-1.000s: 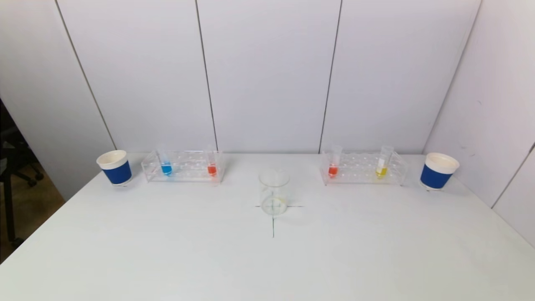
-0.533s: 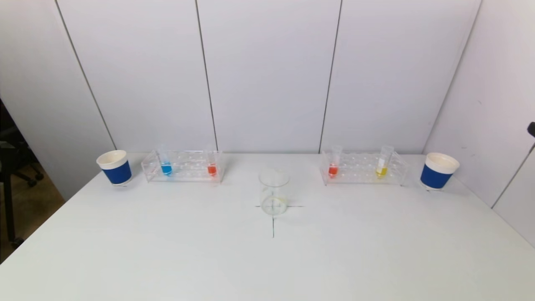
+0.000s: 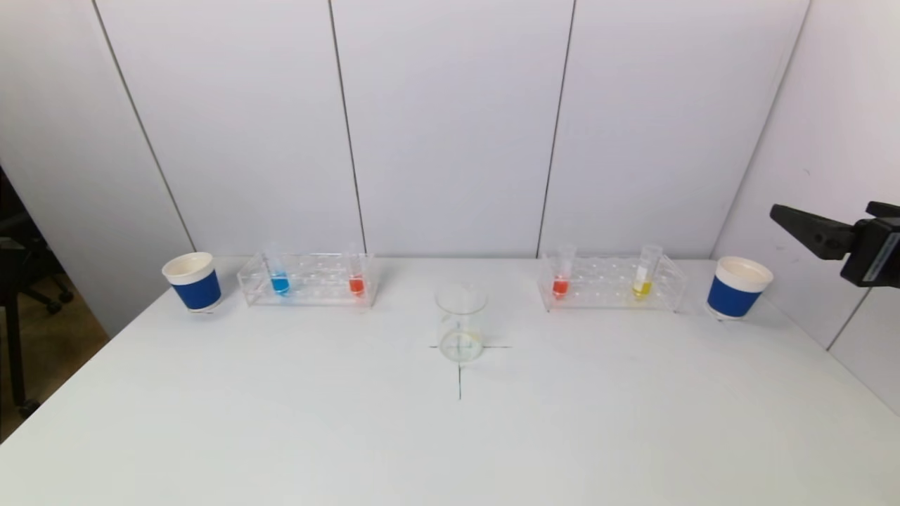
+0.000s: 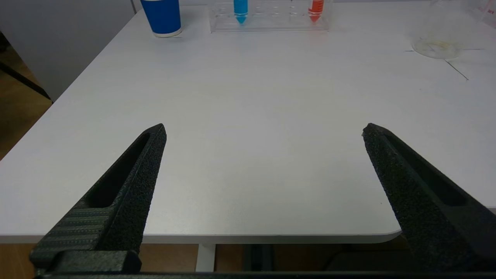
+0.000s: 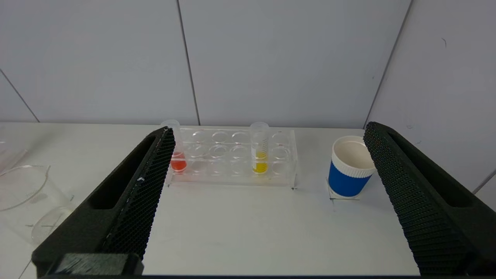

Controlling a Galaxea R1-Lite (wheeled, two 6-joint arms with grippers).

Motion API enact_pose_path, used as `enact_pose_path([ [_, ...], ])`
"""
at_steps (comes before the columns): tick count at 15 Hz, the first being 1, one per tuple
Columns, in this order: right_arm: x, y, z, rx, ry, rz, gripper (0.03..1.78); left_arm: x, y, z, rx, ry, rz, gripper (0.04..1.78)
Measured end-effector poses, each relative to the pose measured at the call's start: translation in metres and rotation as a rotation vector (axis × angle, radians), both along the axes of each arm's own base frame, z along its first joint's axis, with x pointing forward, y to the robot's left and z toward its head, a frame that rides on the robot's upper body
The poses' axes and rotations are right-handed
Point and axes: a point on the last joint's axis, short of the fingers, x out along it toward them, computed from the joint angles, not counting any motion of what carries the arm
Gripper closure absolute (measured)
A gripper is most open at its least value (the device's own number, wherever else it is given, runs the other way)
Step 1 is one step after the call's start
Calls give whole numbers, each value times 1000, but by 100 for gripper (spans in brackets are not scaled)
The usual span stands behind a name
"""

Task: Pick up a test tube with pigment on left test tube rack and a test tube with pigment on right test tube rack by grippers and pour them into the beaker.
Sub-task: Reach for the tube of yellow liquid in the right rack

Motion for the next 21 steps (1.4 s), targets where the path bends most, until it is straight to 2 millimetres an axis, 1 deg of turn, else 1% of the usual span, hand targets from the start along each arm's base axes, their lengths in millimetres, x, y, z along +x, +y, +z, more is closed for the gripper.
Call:
enact_pose_path([
  [7,54,1,-44,3,-13,-14,4,0,0,0,0,0,0,5],
  [11,79,1,-70,3,-23,-21,4,0,0,0,0,0,0,5],
  [14,94,2,-88,3,-25,-23,4,0,0,0,0,0,0,5],
  [21,122,2,-128,3,-47,-48,4,0,0,0,0,0,0,5],
])
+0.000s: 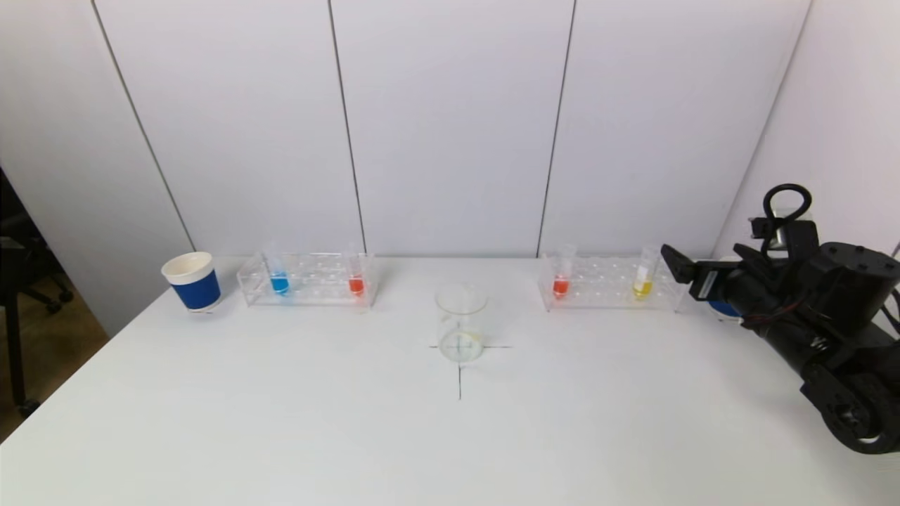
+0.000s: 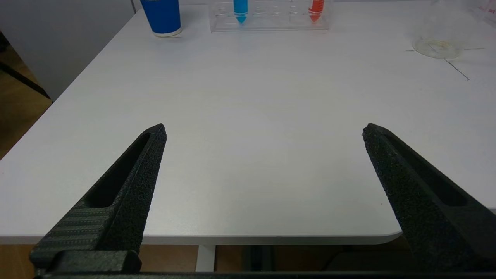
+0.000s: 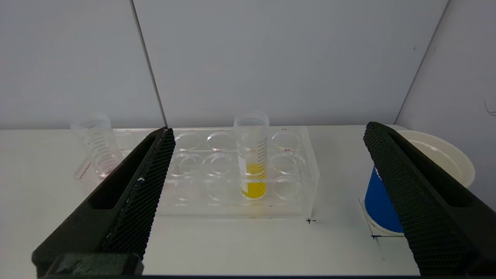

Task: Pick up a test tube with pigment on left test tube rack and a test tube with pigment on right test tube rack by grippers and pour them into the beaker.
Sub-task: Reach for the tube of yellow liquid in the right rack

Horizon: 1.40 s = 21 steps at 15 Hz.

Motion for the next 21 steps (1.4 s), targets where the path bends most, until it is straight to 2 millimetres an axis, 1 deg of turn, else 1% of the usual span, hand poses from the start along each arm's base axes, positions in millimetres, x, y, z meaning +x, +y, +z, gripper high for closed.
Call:
enact_pose_path([
  [3,7,0,-16,1,20,-3,4,0,0,0,0,0,0,5],
  [7,16,0,-28,2,45,-3,4,0,0,0,0,0,0,5],
  [14,29,0,-41,0,60,-3,4,0,0,0,0,0,0,5],
  [21,43,1,-48,-1,51,-2,4,0,0,0,0,0,0,5],
])
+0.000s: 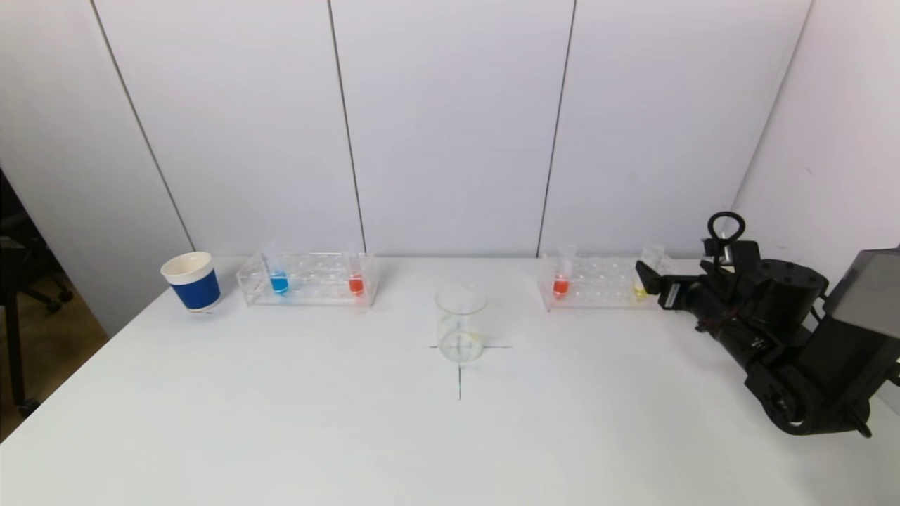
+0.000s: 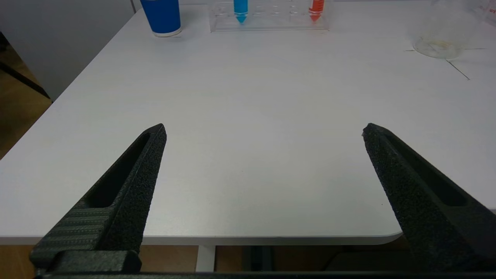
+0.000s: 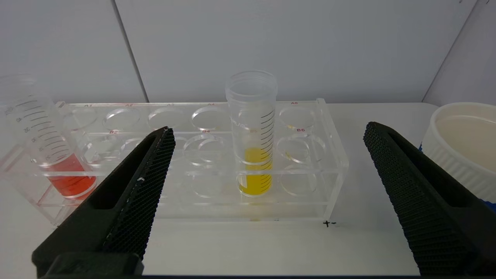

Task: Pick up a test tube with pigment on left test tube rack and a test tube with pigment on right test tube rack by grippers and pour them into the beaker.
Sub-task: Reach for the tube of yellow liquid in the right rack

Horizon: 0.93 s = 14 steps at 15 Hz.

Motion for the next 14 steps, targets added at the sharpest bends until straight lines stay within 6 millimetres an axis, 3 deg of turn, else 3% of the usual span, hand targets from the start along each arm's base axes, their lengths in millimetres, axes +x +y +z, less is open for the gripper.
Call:
enact_pose_path([
  [14,29,0,-17,-1,-25,-21,4,0,0,0,0,0,0,5],
])
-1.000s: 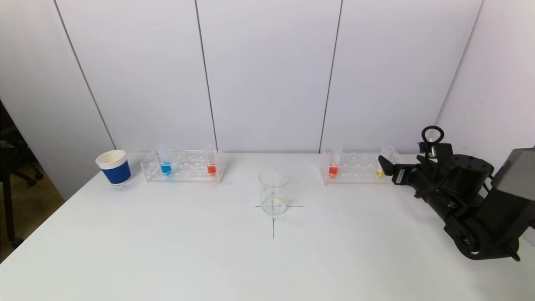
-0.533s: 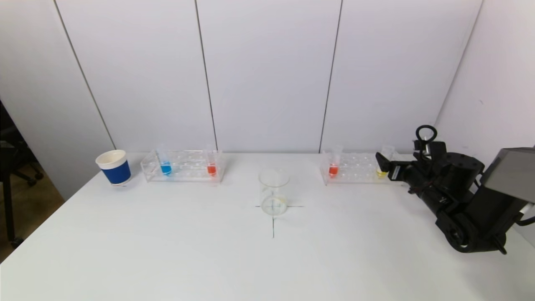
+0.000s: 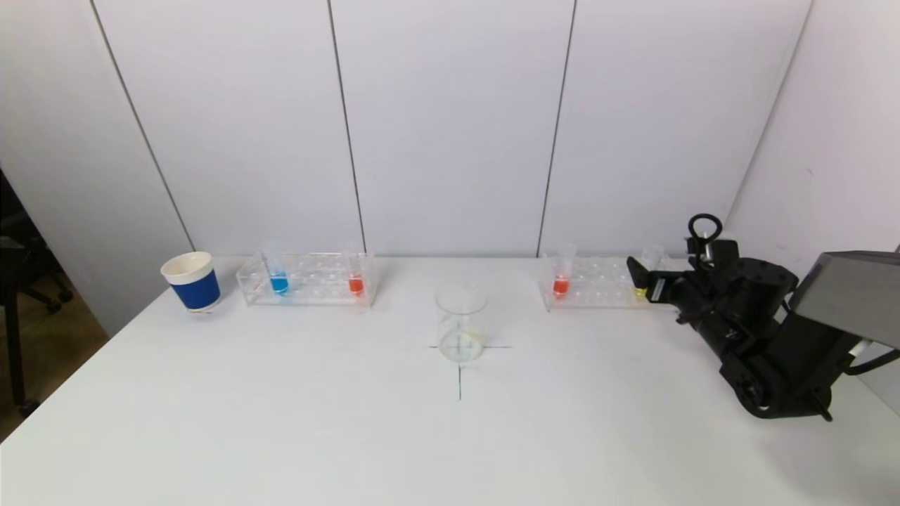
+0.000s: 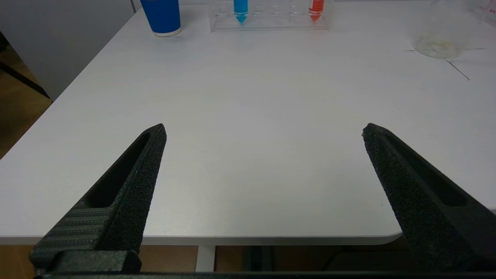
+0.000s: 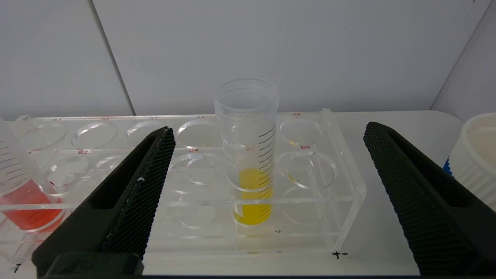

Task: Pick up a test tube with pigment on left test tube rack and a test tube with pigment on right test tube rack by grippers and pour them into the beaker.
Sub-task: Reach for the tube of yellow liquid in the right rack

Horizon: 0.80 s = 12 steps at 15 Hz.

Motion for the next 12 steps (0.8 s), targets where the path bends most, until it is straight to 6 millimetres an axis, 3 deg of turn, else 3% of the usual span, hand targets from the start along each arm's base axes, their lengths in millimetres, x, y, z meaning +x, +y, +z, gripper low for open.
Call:
enact_pose_path([
  [12,14,1,-6,-8,-23,2,4,0,0,0,0,-1,0,5],
])
